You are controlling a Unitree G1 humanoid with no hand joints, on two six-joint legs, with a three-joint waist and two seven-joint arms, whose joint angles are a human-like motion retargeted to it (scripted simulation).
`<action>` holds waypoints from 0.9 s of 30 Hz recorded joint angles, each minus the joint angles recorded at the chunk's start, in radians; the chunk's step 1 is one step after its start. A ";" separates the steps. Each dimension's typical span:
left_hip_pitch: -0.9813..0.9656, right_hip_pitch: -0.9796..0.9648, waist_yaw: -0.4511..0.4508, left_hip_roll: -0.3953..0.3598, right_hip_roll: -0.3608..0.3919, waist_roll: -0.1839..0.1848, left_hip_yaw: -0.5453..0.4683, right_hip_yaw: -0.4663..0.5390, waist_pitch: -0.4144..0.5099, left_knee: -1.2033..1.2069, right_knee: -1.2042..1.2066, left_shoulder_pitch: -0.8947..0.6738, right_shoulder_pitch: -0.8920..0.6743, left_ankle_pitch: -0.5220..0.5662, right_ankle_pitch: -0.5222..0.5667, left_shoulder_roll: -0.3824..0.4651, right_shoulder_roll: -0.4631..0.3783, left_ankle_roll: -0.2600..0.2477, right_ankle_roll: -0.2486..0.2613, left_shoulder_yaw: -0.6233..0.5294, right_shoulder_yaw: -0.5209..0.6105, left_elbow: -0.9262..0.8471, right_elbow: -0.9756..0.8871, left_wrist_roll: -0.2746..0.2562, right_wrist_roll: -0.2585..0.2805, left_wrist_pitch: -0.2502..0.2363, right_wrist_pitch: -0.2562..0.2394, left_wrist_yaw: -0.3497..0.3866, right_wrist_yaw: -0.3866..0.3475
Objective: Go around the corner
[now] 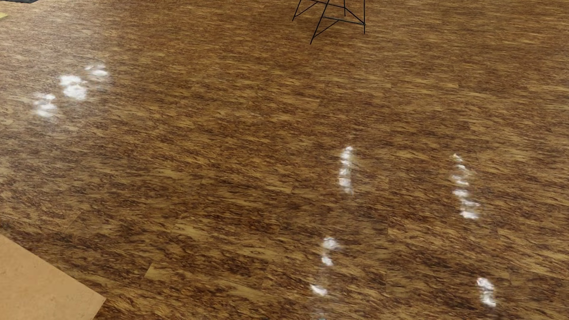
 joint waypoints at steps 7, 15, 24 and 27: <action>0.058 -0.150 -0.070 0.153 0.049 0.085 0.000 0.000 -0.039 0.439 0.054 -0.026 0.038 0.446 0.058 -0.010 -0.018 0.000 0.000 0.038 0.023 0.098 0.056 0.000 0.000 0.000 0.000 0.000 0.000; -0.634 0.625 0.348 0.085 0.063 0.047 0.000 0.000 -0.013 0.337 -0.242 0.152 -0.119 0.136 -0.541 0.033 -0.086 0.000 0.000 -0.051 -0.140 0.212 -0.213 0.000 0.000 0.000 0.000 0.000 0.000; -0.601 0.416 0.286 -0.087 -0.065 0.069 0.000 0.000 -0.012 0.321 0.787 0.114 -0.125 0.036 -0.187 0.024 -0.052 0.000 0.000 -0.108 -0.148 0.297 -0.026 0.000 0.000 0.000 0.000 0.000 0.000; -0.269 0.098 0.094 -0.119 -0.006 0.130 0.000 0.000 -0.009 0.100 0.763 0.066 -0.023 0.145 -0.112 0.001 -0.046 0.000 0.000 -0.058 -0.062 0.088 0.062 0.000 0.000 0.000 0.000 0.000 0.000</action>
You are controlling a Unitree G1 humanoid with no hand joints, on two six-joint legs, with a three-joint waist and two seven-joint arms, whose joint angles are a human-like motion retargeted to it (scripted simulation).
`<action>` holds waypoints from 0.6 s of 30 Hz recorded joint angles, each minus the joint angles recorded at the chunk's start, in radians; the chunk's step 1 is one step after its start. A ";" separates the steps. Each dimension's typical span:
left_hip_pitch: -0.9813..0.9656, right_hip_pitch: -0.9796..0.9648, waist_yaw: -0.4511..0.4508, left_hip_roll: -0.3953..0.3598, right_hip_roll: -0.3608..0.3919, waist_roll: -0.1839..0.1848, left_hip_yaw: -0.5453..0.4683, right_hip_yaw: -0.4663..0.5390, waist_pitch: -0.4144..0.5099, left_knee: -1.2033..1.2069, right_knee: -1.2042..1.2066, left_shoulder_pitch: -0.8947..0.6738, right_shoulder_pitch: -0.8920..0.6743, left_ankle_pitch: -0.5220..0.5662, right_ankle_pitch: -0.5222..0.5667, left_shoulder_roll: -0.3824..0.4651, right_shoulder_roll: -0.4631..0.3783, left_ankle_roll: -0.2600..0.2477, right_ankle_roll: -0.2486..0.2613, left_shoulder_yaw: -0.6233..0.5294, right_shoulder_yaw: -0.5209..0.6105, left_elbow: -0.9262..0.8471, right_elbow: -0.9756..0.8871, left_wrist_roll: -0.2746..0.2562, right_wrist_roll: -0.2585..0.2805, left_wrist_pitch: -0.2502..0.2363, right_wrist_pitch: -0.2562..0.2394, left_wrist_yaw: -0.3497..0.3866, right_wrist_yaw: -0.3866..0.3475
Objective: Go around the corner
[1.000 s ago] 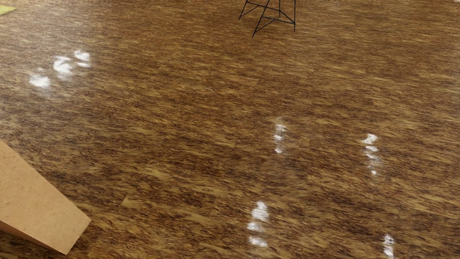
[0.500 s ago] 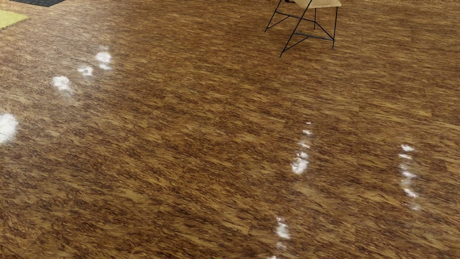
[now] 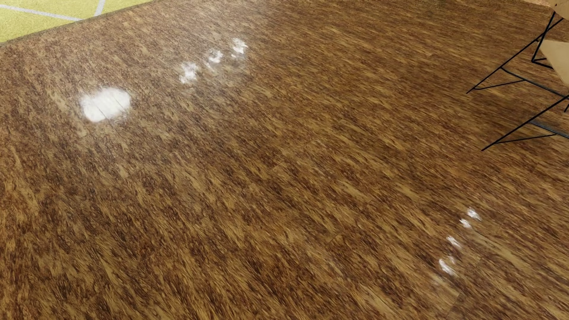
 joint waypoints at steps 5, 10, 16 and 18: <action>0.345 -0.262 -0.173 0.125 -0.051 -0.035 0.000 0.000 -0.044 -0.147 -0.929 -0.088 0.131 0.172 -0.139 0.038 0.047 0.000 0.000 0.045 0.016 -0.287 0.000 0.000 0.000 0.000 0.000 0.000 0.000; 0.357 -0.401 -0.183 0.275 0.015 0.000 0.000 0.000 -0.092 0.117 -0.737 -0.048 0.079 0.706 0.124 0.000 0.019 0.000 0.000 0.074 -0.003 -0.188 0.026 0.000 0.000 0.000 0.000 0.000 0.000; -0.218 0.305 0.106 0.200 0.097 -0.075 0.000 0.000 0.025 0.584 -0.908 0.012 -0.115 -0.114 -0.180 0.023 -0.060 0.000 0.000 -0.035 -0.030 0.085 -0.114 0.000 0.000 0.000 0.000 0.000 0.000; -0.350 0.494 0.201 0.212 0.058 -0.105 0.000 0.000 0.024 0.254 -1.004 0.046 -0.199 -0.080 -0.339 0.046 -0.070 0.000 0.000 -0.001 -0.098 0.118 -0.174 0.000 0.000 0.000 0.000 0.000 0.000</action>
